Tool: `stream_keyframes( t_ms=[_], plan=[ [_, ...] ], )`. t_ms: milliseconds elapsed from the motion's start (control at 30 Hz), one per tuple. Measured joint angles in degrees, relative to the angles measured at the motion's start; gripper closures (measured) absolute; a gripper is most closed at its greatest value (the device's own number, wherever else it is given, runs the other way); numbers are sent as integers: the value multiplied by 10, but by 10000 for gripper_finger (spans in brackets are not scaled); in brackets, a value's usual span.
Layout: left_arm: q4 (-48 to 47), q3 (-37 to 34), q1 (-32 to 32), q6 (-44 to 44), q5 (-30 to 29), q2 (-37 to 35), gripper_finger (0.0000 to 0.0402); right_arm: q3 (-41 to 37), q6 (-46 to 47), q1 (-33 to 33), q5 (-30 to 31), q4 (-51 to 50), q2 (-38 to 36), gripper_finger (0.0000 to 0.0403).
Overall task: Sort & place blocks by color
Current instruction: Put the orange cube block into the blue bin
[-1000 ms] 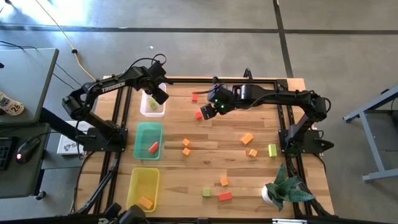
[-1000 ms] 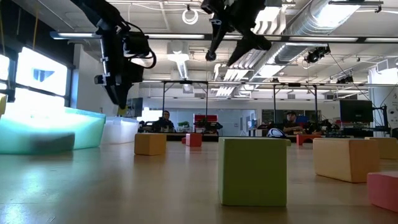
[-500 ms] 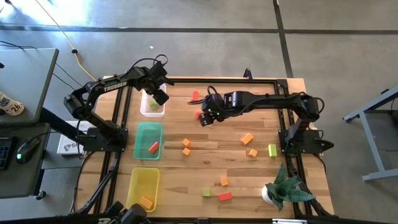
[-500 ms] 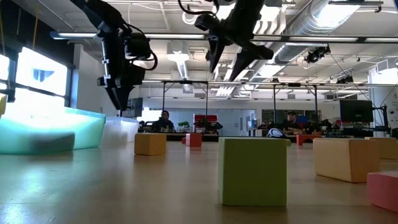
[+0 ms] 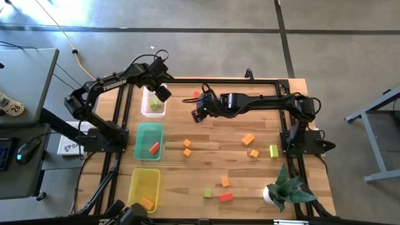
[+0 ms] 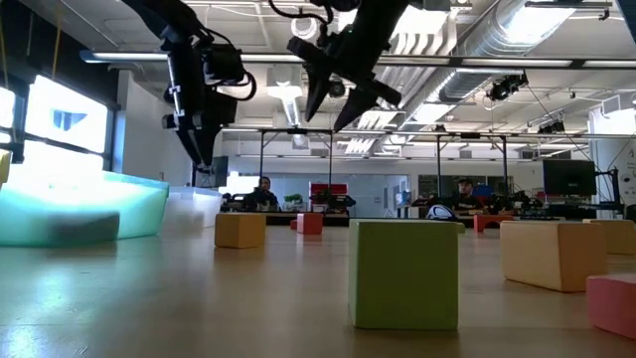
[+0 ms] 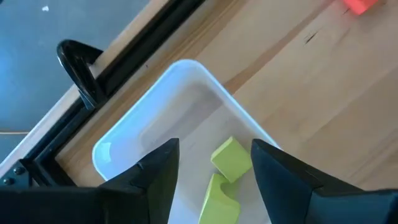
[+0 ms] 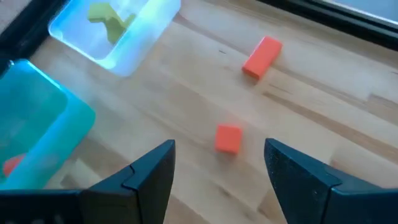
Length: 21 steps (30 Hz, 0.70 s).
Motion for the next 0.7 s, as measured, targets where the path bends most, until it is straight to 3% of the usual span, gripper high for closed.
stream_keyframes(
  t_ms=[400, 700],
  plan=[
    [-39, 28, -2, 0, 18, -15, 215, 0, 19, -38, -48, 40, 79, 169],
    [-43, 28, -2, 23, 105, -16, 216, 0, 19, -57, -87, 64, 124, 169]
  ],
)
